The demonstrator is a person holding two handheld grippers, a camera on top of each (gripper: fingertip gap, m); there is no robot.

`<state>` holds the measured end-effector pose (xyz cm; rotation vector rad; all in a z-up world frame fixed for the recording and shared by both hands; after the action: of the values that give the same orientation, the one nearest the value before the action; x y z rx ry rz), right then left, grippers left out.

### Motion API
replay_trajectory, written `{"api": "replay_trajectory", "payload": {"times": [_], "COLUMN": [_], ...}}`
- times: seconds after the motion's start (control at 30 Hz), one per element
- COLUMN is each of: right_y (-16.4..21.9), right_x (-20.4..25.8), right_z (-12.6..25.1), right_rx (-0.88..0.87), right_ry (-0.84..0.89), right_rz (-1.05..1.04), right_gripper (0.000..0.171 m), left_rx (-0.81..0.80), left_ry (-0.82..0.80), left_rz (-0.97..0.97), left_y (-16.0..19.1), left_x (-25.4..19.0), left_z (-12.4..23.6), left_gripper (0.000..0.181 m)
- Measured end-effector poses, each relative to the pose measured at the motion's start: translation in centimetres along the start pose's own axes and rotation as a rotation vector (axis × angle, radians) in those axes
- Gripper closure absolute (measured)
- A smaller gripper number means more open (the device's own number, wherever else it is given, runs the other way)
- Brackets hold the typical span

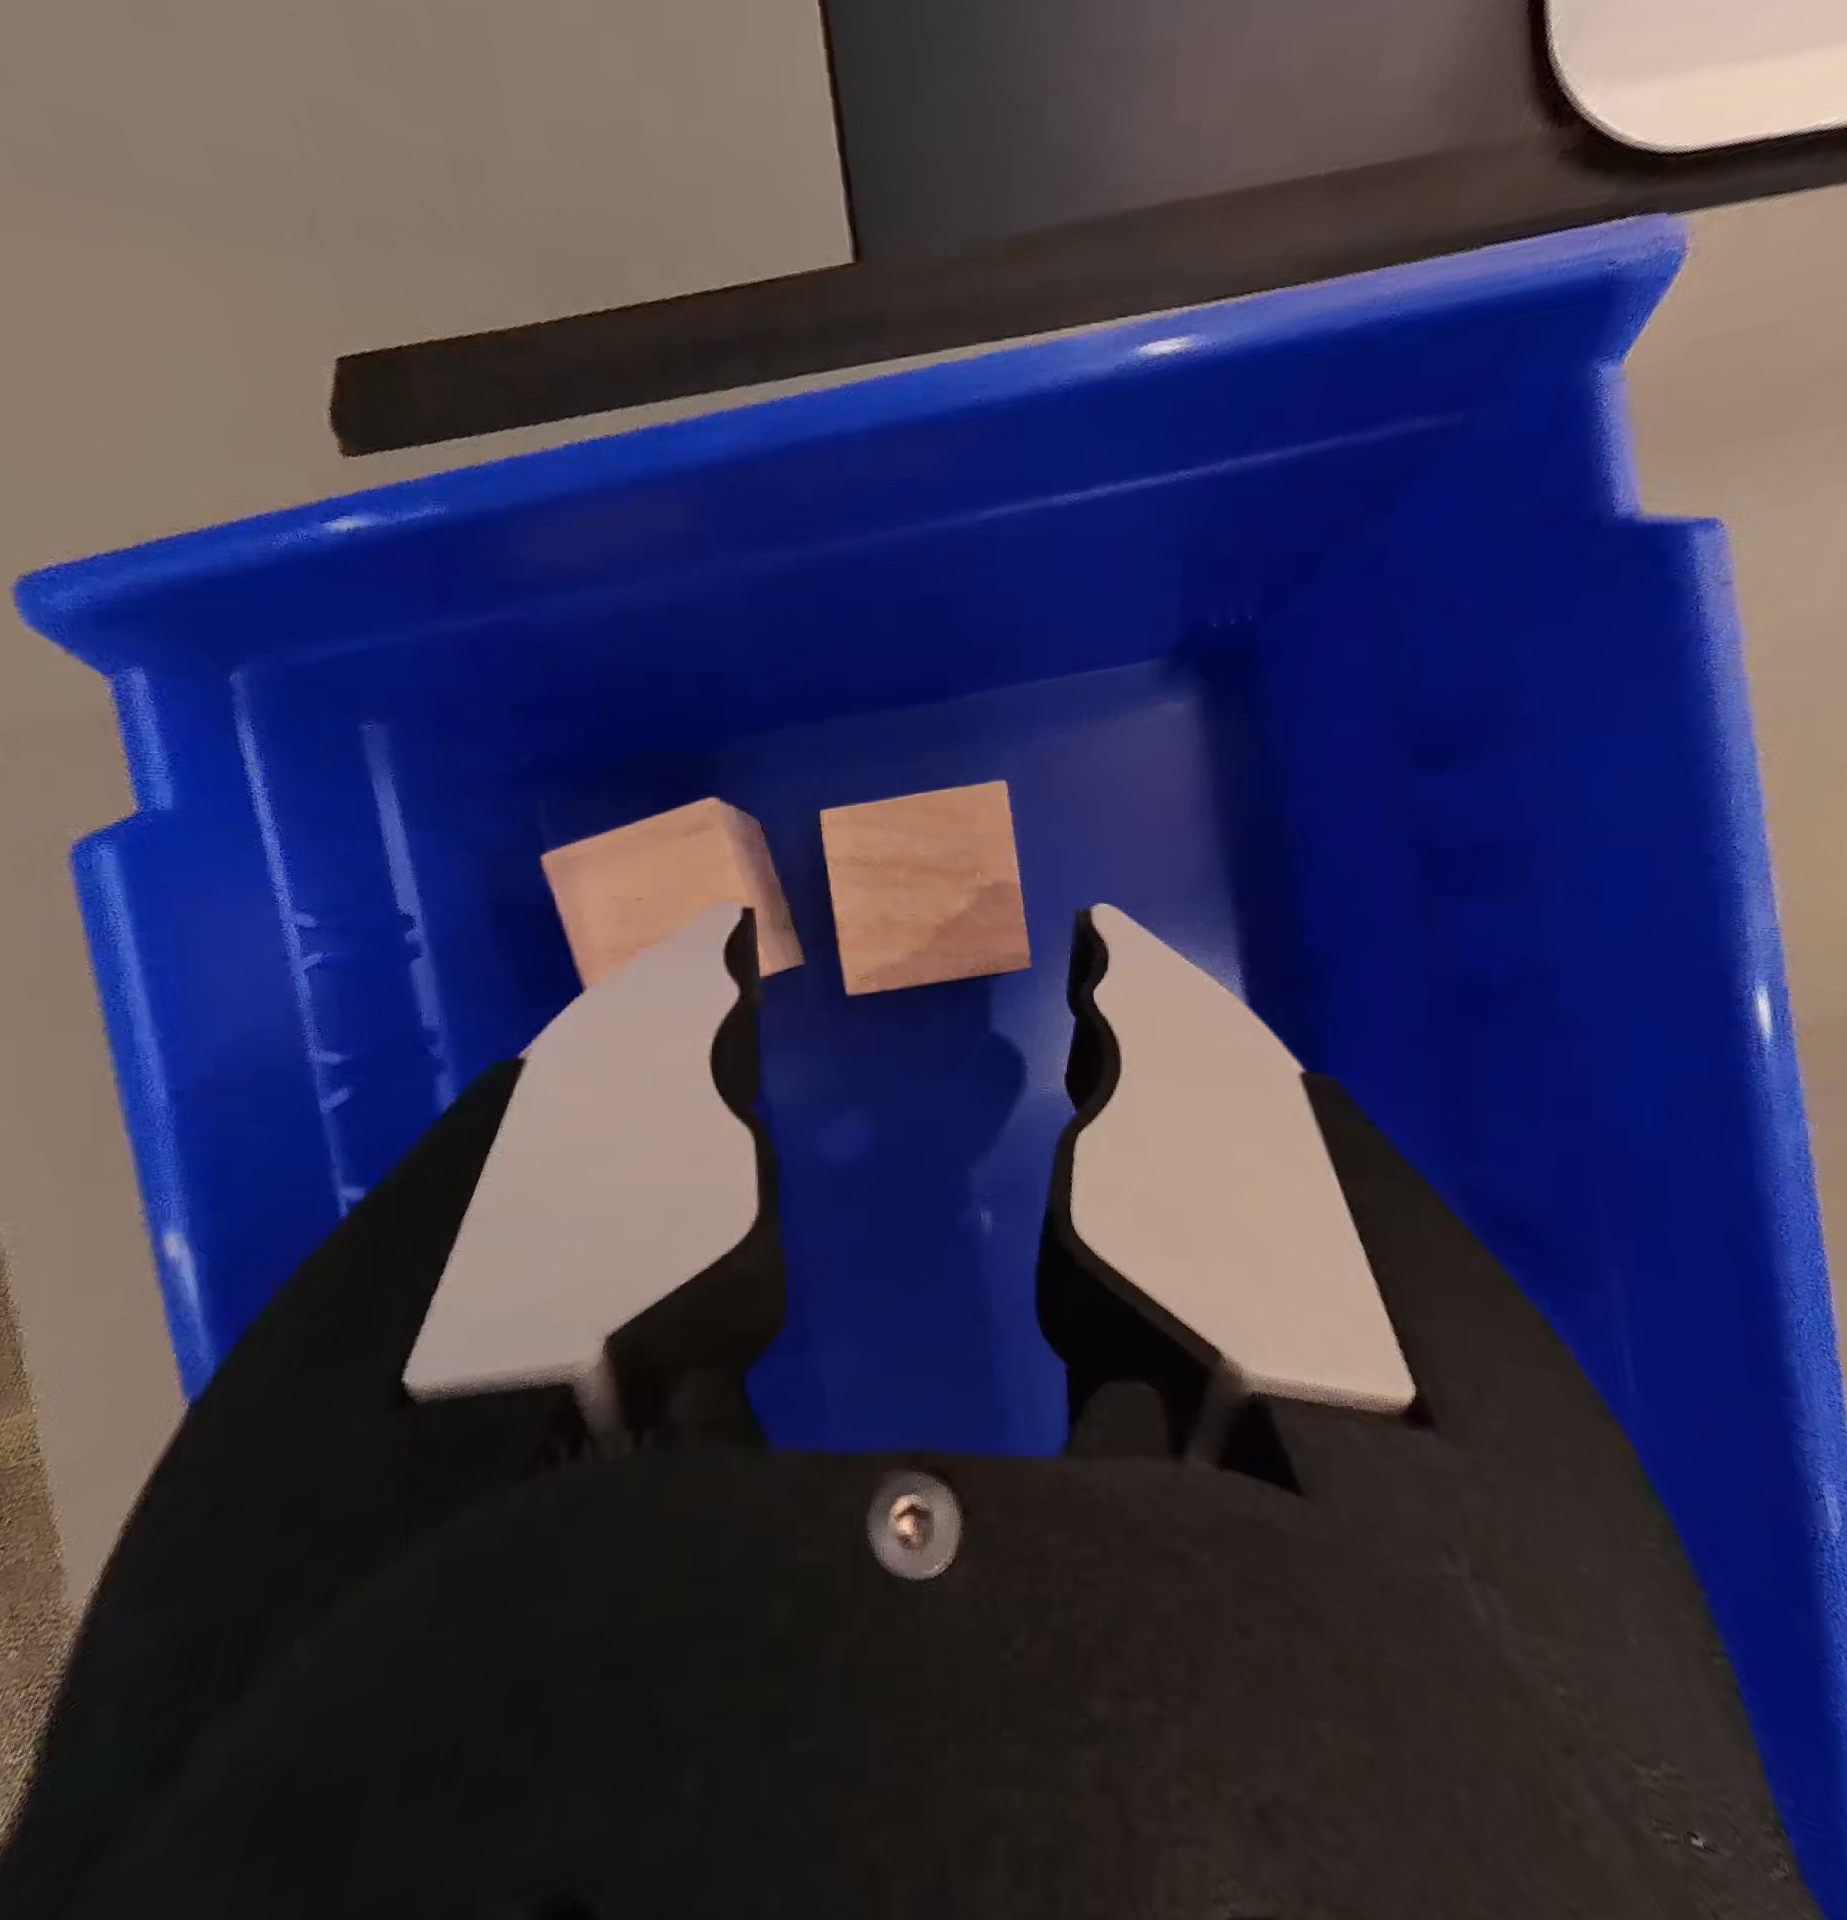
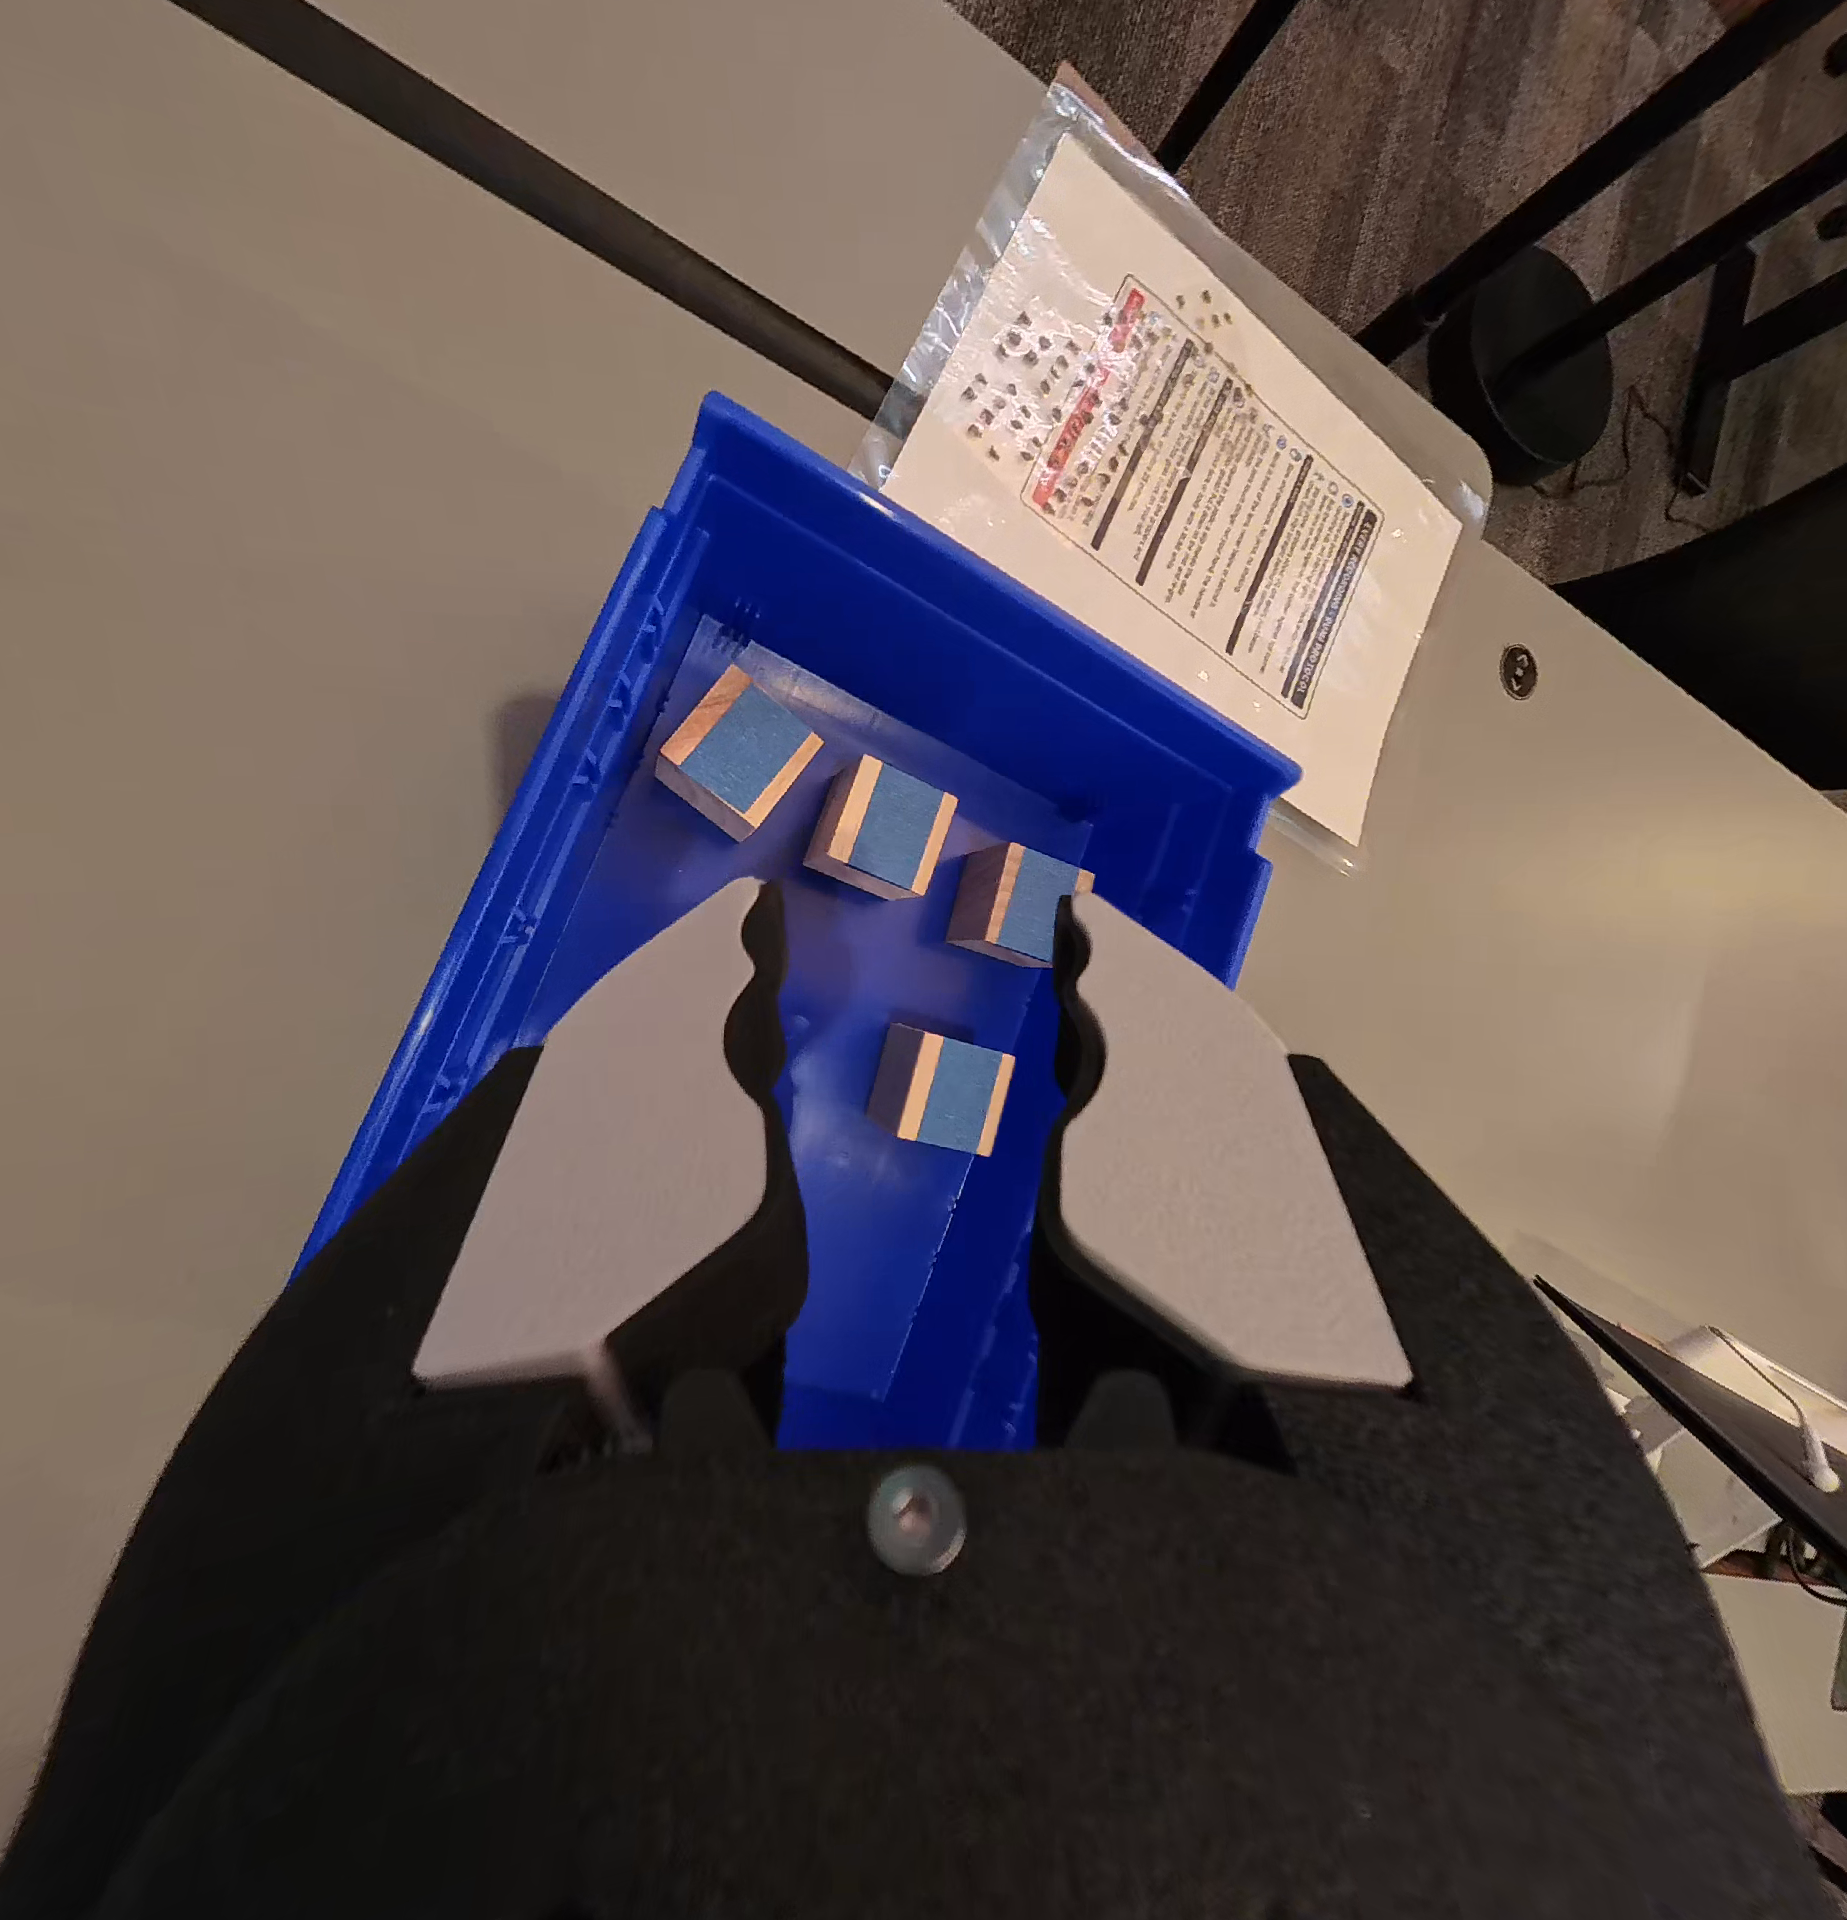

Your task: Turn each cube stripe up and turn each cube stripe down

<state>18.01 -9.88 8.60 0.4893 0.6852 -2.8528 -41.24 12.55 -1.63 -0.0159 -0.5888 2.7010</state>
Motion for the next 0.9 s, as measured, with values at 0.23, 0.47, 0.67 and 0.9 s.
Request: {"api": "replay_trajectory", "payload": {"times": [0.23, 0.47, 0.67, 0.9], "right_y": [-0.4, -2.7, -4.1, -4.3], "right_x": [0.8, 1.9, 3.3, 5.5], "right_z": [-0.6, 1.5, 5.3, 7.1], "right_rx": [0.038, -0.177, -0.496, -0.597], "right_ry": [0.017, 0.152, 0.388, 0.456], "right_rz": [0.04, 0.074, 0.08, 0.11], "right_gripper": [0.122, 0.122, 0.126, 0.131], "left_rx": [0.054, 0.117, 0.129, 0.089], "left_ry": [-0.028, -0.044, -0.081, -0.018], "left_rz": [-0.011, -0.025, -0.053, -0.049], "left_y": [0.0, 0.2, 0.2, -0.1], "left_x": [-0.4, -0.9, -1.2, -1.4], "left_z": [-2.0, -3.5, -3.7, -1.2], "left_gripper": [0.12, 0.125, 0.135, 0.135]}}
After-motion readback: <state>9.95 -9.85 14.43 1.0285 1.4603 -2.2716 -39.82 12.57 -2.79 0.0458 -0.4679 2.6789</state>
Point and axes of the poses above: each gripper's, where its closed fingertips meet, z back along the fingers, y out of its underside, x = y × z across the jaws, the point moved 9 cm from there along z, back along the fingers, and after that the axes turned 7 degrees about x, right-handed, at the moved point
